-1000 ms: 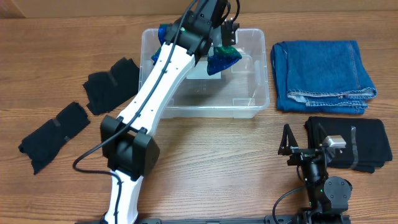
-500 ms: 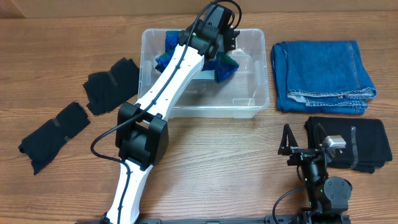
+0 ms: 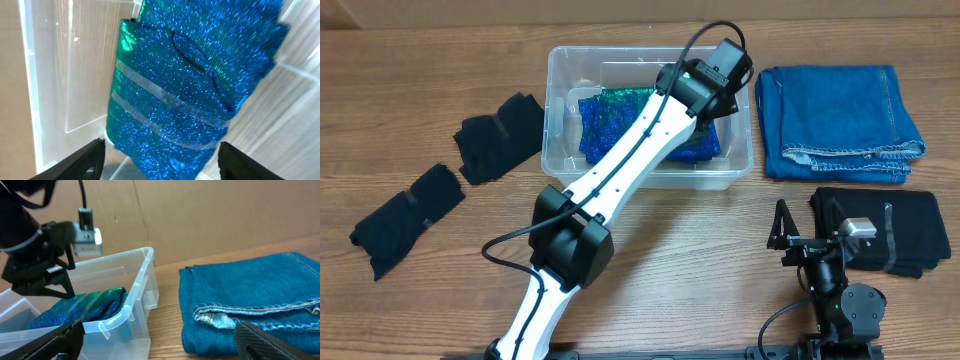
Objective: Pack container
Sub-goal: 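Carry the sequined cloth into the clear bin and release it, then move the left gripper to the black cloth and grasp it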
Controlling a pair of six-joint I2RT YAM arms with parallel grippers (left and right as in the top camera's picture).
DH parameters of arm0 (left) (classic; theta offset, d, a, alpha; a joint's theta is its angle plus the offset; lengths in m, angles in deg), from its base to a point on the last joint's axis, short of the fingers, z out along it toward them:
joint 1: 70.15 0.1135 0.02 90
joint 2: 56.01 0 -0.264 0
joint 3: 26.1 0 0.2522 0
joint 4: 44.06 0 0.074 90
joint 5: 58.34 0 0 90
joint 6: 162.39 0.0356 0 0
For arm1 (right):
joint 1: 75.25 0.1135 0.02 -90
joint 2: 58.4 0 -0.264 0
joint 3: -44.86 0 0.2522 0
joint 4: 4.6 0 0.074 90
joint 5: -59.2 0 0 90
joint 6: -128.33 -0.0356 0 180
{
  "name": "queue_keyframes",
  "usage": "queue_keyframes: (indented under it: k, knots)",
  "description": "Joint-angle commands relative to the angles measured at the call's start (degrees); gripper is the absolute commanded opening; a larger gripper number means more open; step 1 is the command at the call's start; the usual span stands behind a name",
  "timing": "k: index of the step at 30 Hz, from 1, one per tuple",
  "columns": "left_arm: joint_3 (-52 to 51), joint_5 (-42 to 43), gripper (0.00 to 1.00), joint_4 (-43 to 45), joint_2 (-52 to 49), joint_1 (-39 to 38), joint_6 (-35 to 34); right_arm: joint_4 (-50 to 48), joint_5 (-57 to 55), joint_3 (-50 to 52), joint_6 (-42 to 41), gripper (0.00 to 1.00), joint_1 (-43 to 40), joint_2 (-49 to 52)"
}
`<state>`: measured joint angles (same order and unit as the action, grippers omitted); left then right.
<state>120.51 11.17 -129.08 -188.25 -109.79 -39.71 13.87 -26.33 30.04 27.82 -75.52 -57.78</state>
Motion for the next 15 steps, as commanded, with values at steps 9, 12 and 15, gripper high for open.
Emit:
queue_keyframes:
  k: [9, 12, 15]
  knots:
    - [3.93, 32.81, 0.65, -11.56, 7.23, 22.34, -20.74, -0.26, -0.35, 0.61, -0.15, 1.00, 0.26, -0.46]
    - [3.93, 32.33, 0.70, -12.44, 13.09, 25.86, -19.34, -0.26, -0.35, 0.61, -0.15, 1.00, 0.26, -0.46]
    - [3.91, 27.91, 0.77, -15.10, 18.45, 27.15, -18.45, -0.26, -0.35, 0.61, -0.15, 1.00, 0.26, -0.46]
